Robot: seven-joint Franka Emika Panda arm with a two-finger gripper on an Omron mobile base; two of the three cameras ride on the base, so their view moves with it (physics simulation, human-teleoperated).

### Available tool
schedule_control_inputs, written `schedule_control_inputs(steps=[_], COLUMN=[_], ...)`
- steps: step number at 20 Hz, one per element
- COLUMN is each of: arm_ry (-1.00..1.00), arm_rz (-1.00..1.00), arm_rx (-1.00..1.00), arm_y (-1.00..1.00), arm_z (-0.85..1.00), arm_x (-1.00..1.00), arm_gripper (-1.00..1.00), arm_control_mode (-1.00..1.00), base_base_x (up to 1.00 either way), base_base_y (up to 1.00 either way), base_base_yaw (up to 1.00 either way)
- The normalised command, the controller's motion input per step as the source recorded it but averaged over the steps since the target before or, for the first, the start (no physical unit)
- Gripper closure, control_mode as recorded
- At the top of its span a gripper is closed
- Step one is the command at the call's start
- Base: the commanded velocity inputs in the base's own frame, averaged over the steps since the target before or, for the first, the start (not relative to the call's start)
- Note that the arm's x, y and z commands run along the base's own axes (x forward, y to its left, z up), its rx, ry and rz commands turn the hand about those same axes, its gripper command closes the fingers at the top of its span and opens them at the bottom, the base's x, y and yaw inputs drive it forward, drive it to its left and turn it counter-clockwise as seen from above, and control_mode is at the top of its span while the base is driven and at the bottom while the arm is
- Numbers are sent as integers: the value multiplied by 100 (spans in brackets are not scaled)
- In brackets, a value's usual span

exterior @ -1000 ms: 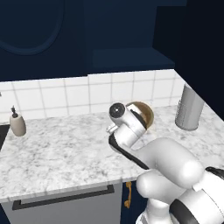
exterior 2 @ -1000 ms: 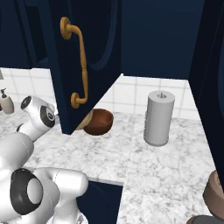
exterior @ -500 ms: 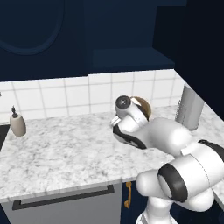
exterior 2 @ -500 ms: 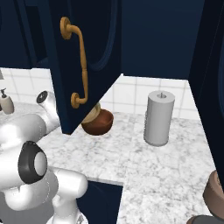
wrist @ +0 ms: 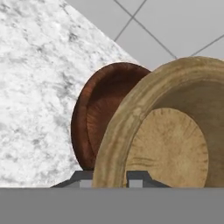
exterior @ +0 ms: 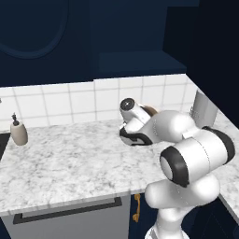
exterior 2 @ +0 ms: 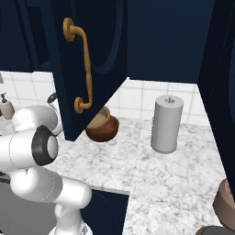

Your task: Pick up the bowls on the counter and stack them on top of one another in the open cabinet. Place the smaller bowl on top of the larger bowl.

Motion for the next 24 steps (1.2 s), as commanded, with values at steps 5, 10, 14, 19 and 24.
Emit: schedule_control_inputs(steps=[5,10,14,19,24], arm_ry=[6,1,1,-12,-5], arm_rz=[0,0,0,0,0], arm_rx=[-8,-3,0,0,0], arm_y=[-10,-6,0,2,16], arm_z=[-45,-26,0,24,18], arm_x=[25,30,4,-19,-55], arm_gripper=[100,-100,-100,-100,-100], arm_control_mode=[-100,-100,-100,-100,-100], base_base_x=[0,0,0,0,0], base_base_y=[0,0,0,0,0], base_base_yaw=[0,0,0,0,0])
